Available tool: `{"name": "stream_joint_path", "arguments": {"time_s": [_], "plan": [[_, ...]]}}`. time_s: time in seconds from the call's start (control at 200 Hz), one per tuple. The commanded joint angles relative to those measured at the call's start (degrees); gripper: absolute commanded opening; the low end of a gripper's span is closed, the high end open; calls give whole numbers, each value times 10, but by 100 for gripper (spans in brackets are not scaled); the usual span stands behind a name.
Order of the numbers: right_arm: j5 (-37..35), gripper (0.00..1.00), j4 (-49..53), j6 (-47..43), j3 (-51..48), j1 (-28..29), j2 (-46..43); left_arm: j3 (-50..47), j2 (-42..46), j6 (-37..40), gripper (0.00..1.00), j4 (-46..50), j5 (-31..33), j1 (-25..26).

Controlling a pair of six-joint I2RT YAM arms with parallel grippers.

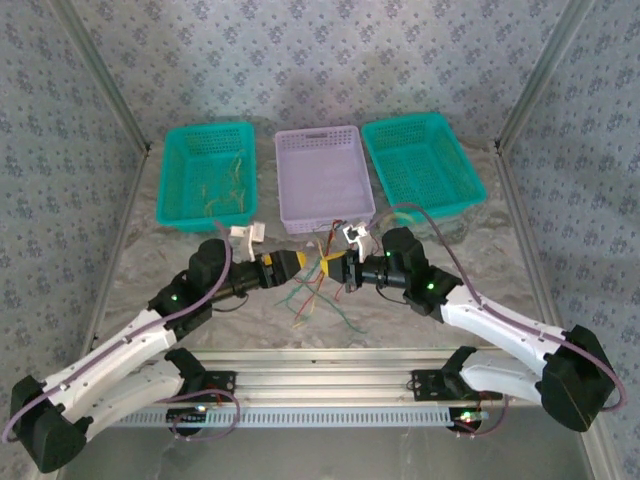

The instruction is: Untangle the cables

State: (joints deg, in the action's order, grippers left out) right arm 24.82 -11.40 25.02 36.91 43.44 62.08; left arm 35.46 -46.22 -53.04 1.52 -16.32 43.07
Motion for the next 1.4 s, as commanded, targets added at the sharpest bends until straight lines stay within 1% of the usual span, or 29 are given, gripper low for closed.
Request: {"name": "stream_joint_path", "arguments": {"time_s": [0.0,0.135,0.285,0.455,0.59,0.65,0.695,0.735,0.834,0.904,0.954,0.994,1.119,1.239,1.399], "plan": [[6,0,-8,3,-5,-5,-24,3,4,4,72,-5,-18,-4],[52,0,-22,4,5,-8,-51,-9,-12,-1,72,-19,-31,-4],[97,0,-32,8,16,-8,-70,-21,-48,-8,71,-55,-73,-4],[109,0,-29,7,18,-7,-68,-27,-72,-8,72,-90,-99,-1],[107,0,-31,9,19,-6,-64,-19,-94,0,71,-112,-126,12],[102,0,-27,6,22,-6,-65,-13,-102,9,66,-106,-125,20],[96,0,-20,3,25,-6,-66,-11,-105,16,59,-100,-122,24],[92,0,-13,-1,29,-8,-68,-9,-109,19,56,-95,-120,26],[69,0,3,-6,34,-15,-80,-8,-116,28,54,-78,-112,27],[66,0,1,-3,37,-24,-86,-10,-124,33,57,-78,-113,28],[67,0,4,-1,44,-31,-86,-12,-131,32,66,-86,-121,29],[67,0,4,2,50,-35,-85,-10,-140,36,70,-93,-131,31],[66,0,-3,12,60,-38,-87,6,-169,60,77,-92,-156,54],[67,0,-8,18,65,-40,-87,23,-198,84,80,-92,-173,82],[72,0,-16,30,63,-43,-88,31,-216,100,77,-85,-161,97]]}}
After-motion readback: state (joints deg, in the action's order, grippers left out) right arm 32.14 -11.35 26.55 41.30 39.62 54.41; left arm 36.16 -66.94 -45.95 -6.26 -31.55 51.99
